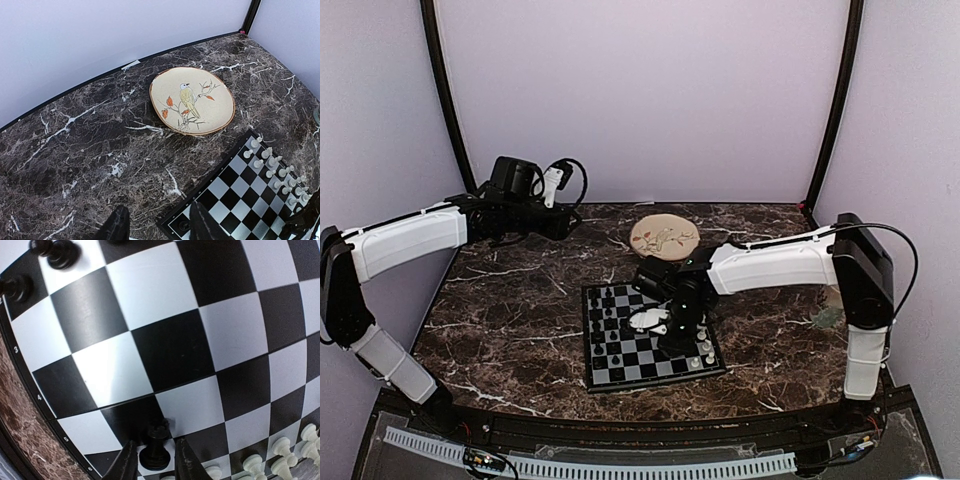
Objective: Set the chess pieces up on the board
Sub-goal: Pick up the rook from the chessboard.
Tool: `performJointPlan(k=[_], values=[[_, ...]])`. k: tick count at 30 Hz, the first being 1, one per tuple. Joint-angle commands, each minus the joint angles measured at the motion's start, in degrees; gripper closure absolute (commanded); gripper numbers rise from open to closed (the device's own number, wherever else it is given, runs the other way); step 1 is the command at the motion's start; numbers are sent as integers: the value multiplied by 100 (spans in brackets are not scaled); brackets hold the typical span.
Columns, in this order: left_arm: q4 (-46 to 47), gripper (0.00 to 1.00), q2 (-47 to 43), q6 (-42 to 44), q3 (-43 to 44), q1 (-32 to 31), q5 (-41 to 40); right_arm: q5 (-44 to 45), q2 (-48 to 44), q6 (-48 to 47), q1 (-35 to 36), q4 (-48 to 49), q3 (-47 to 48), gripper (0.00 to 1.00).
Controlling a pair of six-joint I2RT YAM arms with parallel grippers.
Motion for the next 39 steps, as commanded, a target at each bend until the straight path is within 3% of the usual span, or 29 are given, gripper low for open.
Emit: performJointPlan(k=[1,10,16,19,24,32,39], values=[[-43,57,-4,19,51,-13,53,-33,7,3,-63,-88,-77,78],[22,57,26,-175,40,-7,60,-571,-410,-159,-431,259,154,87],[-156,58,95,-1129,442,-8,1178,-1480,-1018,-389,-1038,1071,28,87],[427,59,-36,-2011,83,-12,1999,-1639,-1270,-405,-1142,1550,-80,87],[2443,61,-208,-3720,-1051,-114,3252,-1618,-1455,-442,-1184,1808,-95,87],[2885,63,113,-4098,-1372,-694,3270,-1970,-1372,-481,-1326,2076,-132,87],[3167,63,681,-4356,-1144,-1001,3480,-2260,-1275,-466,-1329,1939,43,86]])
